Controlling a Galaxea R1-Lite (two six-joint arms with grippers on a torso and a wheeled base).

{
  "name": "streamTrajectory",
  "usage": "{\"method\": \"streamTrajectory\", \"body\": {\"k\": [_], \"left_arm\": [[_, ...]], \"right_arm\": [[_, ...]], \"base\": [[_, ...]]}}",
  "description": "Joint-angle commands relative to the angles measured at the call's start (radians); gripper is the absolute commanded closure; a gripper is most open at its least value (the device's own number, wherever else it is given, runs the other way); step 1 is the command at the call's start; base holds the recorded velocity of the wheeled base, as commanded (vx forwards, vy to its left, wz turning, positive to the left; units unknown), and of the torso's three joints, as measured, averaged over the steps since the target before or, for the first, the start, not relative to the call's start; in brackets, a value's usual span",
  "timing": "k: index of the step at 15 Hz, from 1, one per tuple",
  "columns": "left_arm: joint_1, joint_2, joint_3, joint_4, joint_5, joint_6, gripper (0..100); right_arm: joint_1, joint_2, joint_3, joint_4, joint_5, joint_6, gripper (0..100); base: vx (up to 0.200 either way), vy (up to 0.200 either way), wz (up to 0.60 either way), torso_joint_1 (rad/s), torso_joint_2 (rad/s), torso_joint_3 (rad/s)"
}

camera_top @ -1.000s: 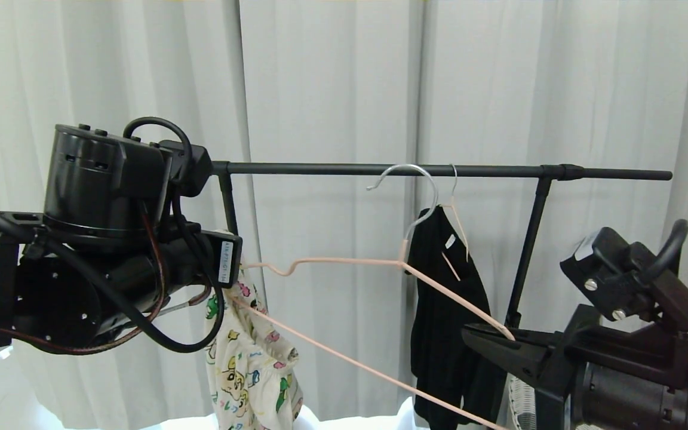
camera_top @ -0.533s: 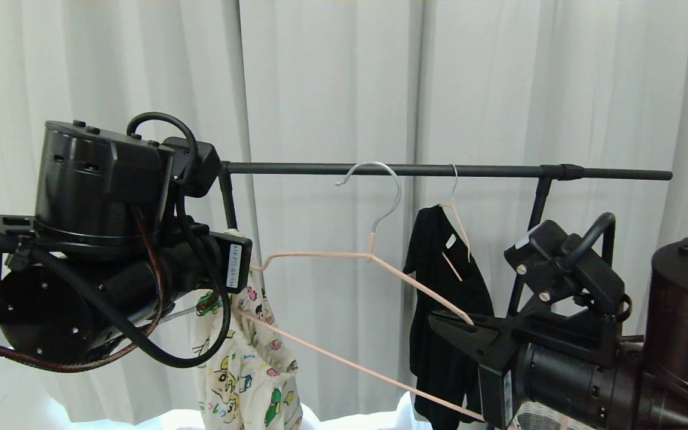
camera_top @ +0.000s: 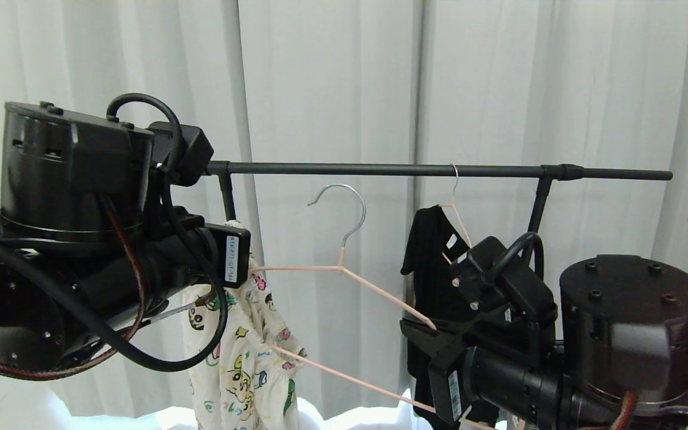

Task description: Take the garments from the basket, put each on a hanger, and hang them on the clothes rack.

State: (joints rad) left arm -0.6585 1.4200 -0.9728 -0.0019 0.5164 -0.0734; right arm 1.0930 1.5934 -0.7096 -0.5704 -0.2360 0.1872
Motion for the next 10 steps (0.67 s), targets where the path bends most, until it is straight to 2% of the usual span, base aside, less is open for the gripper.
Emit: {"method": "streamTrajectory", "body": {"k": [1, 5, 7, 10], "left_arm": [[0.000, -0.007, -0.004, -0.001, 0.001, 0.000, 100], [-0.047, -0.012, -0.007, -0.001, -0.001, -0.016, 100], [-0.085, -0.012, -0.009, -0.001, -0.001, -0.036, 100], [-0.102, -0.012, -0.027, -0.001, -0.001, -0.040, 100]], "right_arm": [[-0.001, 0.010, -0.001, 0.000, -0.016, 0.000, 100], [0.016, 0.013, -0.011, -0.003, -0.042, 0.009, 100], [0.047, 0.031, -0.053, -0.006, -0.043, 0.041, 100], [0.068, 0.088, -0.057, -0.115, -0.043, 0.041, 100]], "base": [[0.000, 0.000, 0.00, 0.000, 0.00, 0.000], [0.000, 0.000, 0.00, 0.000, 0.00, 0.000], [0.000, 0.000, 0.00, 0.000, 0.00, 0.000], [0.000, 0.000, 0.00, 0.000, 0.00, 0.000]]}}
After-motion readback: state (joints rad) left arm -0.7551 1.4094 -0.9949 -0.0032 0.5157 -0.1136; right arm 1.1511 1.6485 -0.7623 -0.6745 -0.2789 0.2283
